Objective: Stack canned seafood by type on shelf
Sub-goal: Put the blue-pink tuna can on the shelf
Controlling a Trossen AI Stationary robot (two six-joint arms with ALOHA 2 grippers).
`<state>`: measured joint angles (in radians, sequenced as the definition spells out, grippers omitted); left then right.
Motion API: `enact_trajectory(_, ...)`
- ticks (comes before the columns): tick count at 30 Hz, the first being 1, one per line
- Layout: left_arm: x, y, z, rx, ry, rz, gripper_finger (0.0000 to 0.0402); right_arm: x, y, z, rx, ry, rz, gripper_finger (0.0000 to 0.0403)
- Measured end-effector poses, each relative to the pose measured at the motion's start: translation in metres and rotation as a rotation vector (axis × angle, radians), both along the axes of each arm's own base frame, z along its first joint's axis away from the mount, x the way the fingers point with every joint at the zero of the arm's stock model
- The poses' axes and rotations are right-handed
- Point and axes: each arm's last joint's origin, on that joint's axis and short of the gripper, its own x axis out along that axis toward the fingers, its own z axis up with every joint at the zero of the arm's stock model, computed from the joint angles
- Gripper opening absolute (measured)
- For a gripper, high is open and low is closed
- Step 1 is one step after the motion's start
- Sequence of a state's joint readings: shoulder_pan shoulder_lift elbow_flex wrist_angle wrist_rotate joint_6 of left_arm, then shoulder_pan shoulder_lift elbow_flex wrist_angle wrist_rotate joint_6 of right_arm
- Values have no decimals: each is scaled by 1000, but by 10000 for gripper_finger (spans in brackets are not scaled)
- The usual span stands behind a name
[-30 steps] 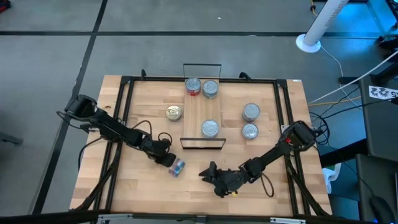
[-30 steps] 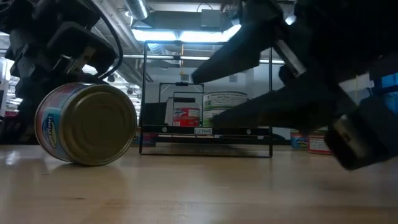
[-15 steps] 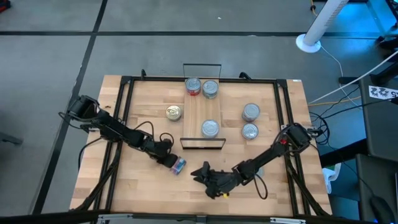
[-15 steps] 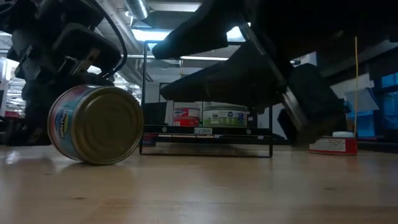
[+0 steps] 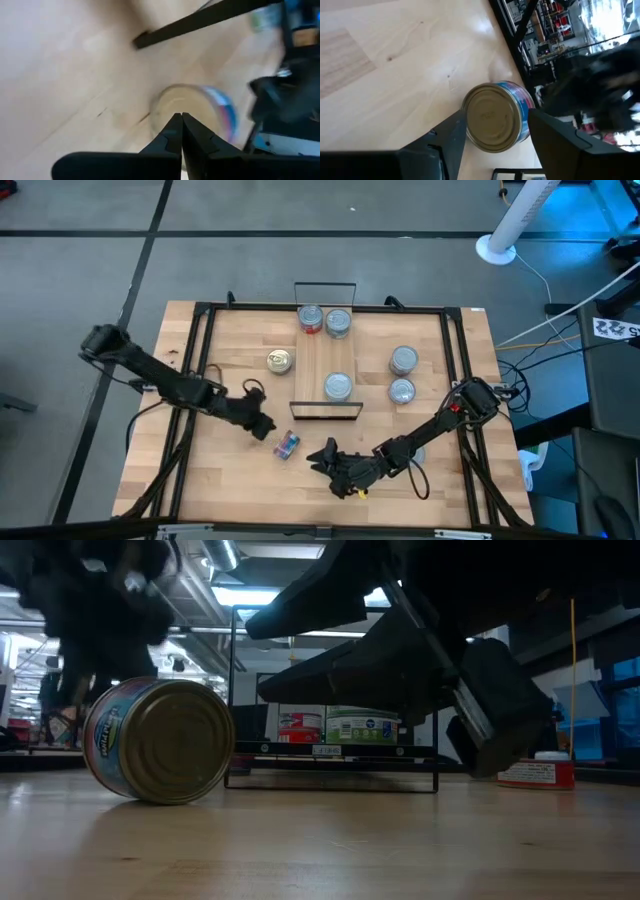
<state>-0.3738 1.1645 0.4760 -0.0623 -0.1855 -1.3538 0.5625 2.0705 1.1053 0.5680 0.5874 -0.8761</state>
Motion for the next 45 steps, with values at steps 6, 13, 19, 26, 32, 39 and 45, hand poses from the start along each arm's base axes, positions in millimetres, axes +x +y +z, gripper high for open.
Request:
enact_trajectory(6,-10,-18,52,193,-115,-41,0,0,-2,-2,-3,18,-24,214)
enact_trajectory(13,-2,-45,90,251,-346,-188,3,0,-2,-1,-2,5,-40,214)
enact_trajectory(19,1,-46,94,220,-391,-167,52,0,-2,-1,15,4,-45,214)
enact_trajectory(26,-1,-41,84,208,-287,-139,165,0,-2,-1,40,2,-53,214)
enact_trajectory(32,-3,-43,82,180,-256,-197,237,0,-2,-1,41,2,-52,214)
enact_trajectory(39,-4,-42,80,170,-232,-190,278,0,-2,-1,41,2,-53,214)
enact_trajectory(45,-4,-42,80,122,-230,-155,280,0,-2,-1,40,2,-54,214)
